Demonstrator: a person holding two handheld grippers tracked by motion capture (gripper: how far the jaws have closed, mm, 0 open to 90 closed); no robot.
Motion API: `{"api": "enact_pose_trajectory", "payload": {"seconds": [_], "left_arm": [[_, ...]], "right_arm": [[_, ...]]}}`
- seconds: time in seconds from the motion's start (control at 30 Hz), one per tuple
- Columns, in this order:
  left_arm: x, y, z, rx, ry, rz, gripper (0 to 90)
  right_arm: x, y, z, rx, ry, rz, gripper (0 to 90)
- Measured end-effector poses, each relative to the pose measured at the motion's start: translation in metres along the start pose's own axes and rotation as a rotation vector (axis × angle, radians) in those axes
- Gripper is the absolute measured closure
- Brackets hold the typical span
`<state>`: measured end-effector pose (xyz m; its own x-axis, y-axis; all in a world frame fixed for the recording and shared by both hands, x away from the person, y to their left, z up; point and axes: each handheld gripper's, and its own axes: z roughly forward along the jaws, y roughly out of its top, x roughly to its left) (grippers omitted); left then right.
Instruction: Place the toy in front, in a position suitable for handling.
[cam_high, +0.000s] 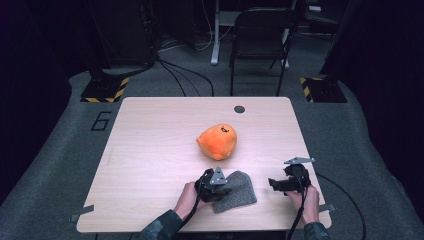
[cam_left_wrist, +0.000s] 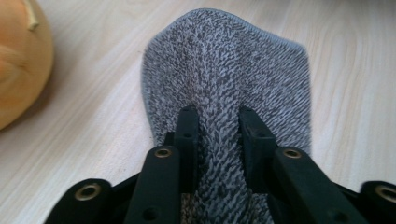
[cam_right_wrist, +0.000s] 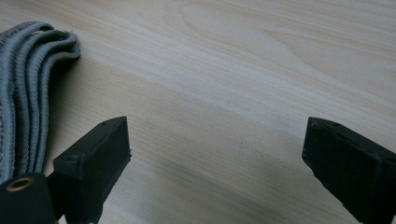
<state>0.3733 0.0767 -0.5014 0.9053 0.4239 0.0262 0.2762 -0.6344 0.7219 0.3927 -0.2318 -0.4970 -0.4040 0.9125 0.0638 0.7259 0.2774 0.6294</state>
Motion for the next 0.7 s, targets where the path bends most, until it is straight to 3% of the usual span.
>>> {"api": "enact_pose_trajectory", "payload": {"seconds": [0.03, 0.07, 0.1, 0.17, 0.3, 0.4, 0.57, 0.7], "left_arm": [[0.0, 0.0, 0.001, 0.005, 0.004, 0.002, 66.8], [0.0, 0.001, 0.002, 0.012, 0.013, 0.006, 60.6], [0.001, 0.001, -0.001, 0.005, 0.009, -0.007, 47.3], [0.0, 0.0, -0.006, -0.013, 0.025, -0.018, 37.7], [0.001, -0.003, -0.02, -0.033, 0.036, -0.041, 25.3], [0.005, -0.011, -0.037, -0.049, 0.058, -0.075, 20.7], [0.015, -0.038, -0.066, -0.045, 0.163, -0.11, 15.5], [0.024, -0.065, -0.089, -0.078, 0.243, -0.191, 13.4]], "right_arm": [[0.0, 0.0, 0.0, 0.0, 0.0, 0.0, 7.1], [0.0, 0.0, 0.0, -0.001, 0.0, -0.001, 7.1], [0.0, 0.0, -0.001, -0.003, -0.003, -0.003, 7.0], [0.0, 0.0, -0.002, -0.008, -0.002, -0.003, 6.8], [0.002, 0.0, -0.003, -0.007, 0.003, -0.004, 6.8], [0.008, 0.002, -0.005, -0.018, 0.004, -0.01, 6.5], [0.019, 0.005, -0.009, -0.037, 0.026, -0.017, 5.4], [0.032, 0.009, -0.013, -0.046, 0.045, -0.042, 5.7]]}}
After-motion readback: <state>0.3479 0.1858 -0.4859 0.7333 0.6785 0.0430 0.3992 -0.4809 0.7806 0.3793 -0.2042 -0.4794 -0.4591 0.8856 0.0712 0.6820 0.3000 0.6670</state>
